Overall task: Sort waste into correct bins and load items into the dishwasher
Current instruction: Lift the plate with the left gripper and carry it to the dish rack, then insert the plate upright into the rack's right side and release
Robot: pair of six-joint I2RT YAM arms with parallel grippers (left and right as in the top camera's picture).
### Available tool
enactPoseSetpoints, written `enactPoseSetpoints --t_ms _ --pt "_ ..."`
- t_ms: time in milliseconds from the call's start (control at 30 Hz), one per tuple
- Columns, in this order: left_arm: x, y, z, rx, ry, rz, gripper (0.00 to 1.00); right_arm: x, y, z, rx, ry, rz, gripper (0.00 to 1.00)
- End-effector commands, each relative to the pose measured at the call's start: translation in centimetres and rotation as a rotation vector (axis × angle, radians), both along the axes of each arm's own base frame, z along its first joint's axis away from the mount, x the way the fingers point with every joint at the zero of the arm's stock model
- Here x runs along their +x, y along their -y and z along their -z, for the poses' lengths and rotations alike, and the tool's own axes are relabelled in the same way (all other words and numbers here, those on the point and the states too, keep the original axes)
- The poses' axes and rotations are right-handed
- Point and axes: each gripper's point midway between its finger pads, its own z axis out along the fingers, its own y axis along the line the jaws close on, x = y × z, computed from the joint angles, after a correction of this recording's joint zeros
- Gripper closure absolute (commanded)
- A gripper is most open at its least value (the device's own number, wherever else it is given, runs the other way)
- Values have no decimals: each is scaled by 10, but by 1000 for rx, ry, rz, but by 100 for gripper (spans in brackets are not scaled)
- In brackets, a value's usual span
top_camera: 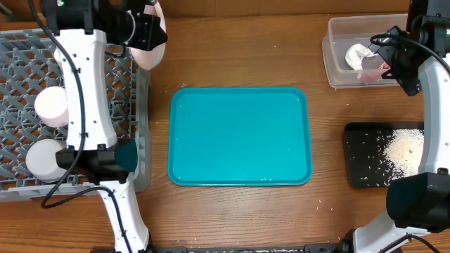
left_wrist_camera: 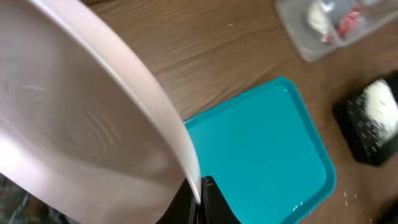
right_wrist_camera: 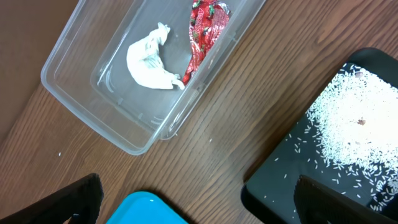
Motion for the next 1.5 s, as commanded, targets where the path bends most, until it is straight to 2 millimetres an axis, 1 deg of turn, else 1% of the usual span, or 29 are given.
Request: enactPoseSetpoints --t_ms 0,67,100,133,233,333,467,700,900,967,1167,1333,1467 --pt "3 -1 3 -70 60 144 96 -1 2 -11 -15 28 4 0" --pt "4 -14 5 -56 72 144 96 -1 2 -10 -15 28 4 0" --pt "4 -26 6 -47 78 137 96 -1 2 -10 -15 28 4 0" --pt "3 -31 7 -45 77 132 96 -1 2 -11 -15 28 4 0" --pt "4 -43 9 -29 75 112 96 -1 2 -10 -15 28 4 0" --pt "6 -49 15 17 81 126 96 -1 2 -10 -15 28 4 0" --pt "8 -48 21 20 88 157 96 -1 2 -10 -15 28 4 0" --pt "17 -45 41 -8 95 234 96 -1 2 -10 -15 28 4 0" --pt "23 -52 54 -47 71 220 96 -1 2 -10 -15 28 4 1" --pt "25 -56 61 -53 57 213 95 -1 2 -10 -15 28 4 0" --pt "30 -75 81 -75 15 172 96 -1 2 -11 -15 28 4 0" --pt "32 -86 84 -141 4 138 96 -1 2 -10 -15 28 4 0" --pt "33 -82 76 -199 25 143 96 -1 2 -10 -15 28 4 0"
